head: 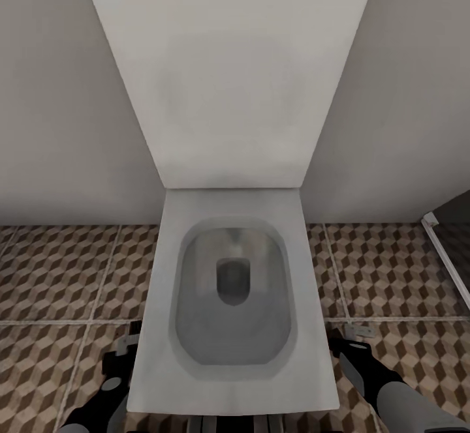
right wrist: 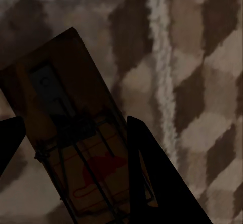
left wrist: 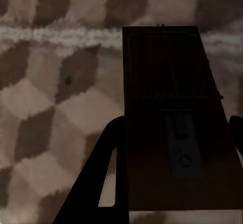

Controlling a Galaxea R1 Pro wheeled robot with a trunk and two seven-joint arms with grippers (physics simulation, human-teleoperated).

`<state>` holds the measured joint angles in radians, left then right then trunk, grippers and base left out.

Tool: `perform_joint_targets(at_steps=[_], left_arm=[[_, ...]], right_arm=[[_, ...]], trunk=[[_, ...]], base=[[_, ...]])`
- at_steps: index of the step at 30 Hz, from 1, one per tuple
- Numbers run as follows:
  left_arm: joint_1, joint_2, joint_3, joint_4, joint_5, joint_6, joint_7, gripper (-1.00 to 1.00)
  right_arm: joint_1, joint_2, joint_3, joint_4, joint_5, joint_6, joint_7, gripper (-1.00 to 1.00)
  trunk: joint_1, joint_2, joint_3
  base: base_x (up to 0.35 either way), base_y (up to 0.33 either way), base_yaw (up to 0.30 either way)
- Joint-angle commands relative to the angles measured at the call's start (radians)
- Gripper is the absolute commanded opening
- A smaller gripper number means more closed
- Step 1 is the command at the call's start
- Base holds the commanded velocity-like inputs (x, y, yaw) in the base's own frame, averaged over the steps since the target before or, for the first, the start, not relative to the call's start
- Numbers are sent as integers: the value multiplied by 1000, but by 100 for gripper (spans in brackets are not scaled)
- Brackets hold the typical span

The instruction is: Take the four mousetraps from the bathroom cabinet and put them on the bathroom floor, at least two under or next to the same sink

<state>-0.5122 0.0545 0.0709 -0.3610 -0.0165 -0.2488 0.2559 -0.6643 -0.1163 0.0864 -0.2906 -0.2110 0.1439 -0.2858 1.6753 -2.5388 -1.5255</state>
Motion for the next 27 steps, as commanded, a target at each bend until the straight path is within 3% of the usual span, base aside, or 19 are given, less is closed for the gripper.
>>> perform_joint_targets(at_steps=[1, 13, 27], left_arm=[[0, 1, 3, 3, -3, -9, 3, -100], [0, 9, 4, 10, -3, -16, 3, -100], [0, 16, 4, 38, 0, 2, 3, -100]], right_arm=[[0, -3, 9, -2, -8, 6, -7, -100], [0, -12, 7, -2, -13, 6, -7, -100], [0, -3, 9, -1, -13, 5, -7, -100]], trunk=[[0, 0, -1], [0, 0, -1], [0, 0, -1]], base=[[0, 0, 0], [0, 0, 0], [0, 0, 0]])
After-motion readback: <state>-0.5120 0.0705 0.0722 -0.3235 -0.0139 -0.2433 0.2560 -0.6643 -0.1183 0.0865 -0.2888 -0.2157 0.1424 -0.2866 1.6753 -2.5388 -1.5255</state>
